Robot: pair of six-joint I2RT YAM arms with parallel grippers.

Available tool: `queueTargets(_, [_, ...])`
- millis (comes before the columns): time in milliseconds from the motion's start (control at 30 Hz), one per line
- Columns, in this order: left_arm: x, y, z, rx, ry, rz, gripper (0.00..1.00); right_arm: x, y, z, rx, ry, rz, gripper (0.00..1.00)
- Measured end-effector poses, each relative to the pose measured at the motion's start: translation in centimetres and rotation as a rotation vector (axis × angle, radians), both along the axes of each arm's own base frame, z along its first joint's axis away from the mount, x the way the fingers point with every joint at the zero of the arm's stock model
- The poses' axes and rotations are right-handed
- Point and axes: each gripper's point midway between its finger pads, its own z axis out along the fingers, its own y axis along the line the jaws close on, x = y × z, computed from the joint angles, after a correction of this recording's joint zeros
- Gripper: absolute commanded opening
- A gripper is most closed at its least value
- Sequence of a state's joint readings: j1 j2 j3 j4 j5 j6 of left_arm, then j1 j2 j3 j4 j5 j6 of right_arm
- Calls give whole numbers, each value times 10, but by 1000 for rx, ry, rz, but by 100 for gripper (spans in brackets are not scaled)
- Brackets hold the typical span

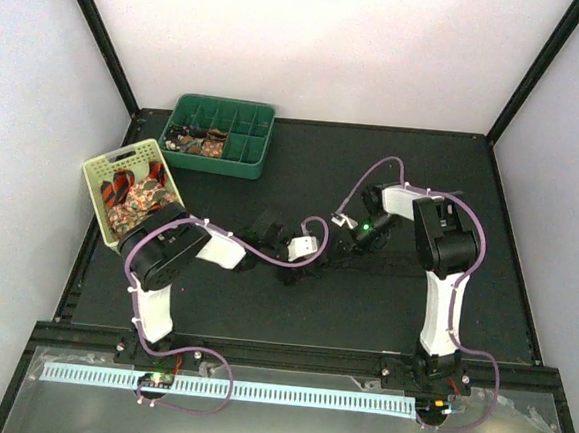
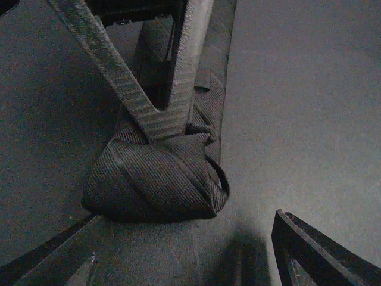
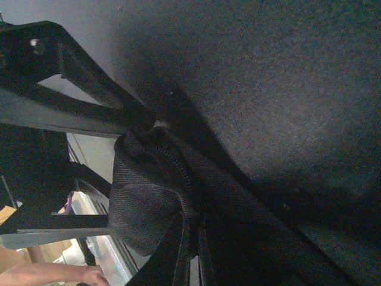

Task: Roll the ties
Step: Roll the tie at the center of the board.

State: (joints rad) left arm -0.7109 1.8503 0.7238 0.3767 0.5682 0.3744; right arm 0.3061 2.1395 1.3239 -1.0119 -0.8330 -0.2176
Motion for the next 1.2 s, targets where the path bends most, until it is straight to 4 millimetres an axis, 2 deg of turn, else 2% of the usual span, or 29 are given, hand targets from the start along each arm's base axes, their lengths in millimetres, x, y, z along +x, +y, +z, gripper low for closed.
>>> queueTargets(267, [7,-16,-2,-100,56,28,76,-6,-5,0,19,-69,-11,2])
queueTargets(467, [14,-20,-3,-133,44,41,76,-6,-5,-1,16,-61,-25,2])
queueTargets(600, [15,-21,-4,-145,12,20,67,-6,-4,-2,16,-35,-39,2])
queueTargets(767, [16,-24,-5,-155,-30,-8,45,-5,-4,-3,18,-6,-47,2])
queueTargets(800, [16,-24,-5,-153,-31,-9,43,-5,-4,-3,18,-2,-47,2])
queueTargets(967, [17,-17,-4,-94,-26,22,40,-4,3,-3,29,20,-42,2])
queueTargets(1133, [16,3,-2,34,-27,64,35,-1,24,-2,48,21,-7,13])
queueTargets(1200, [17,8,-2,79,-36,72,33,2,27,-1,47,11,0,18])
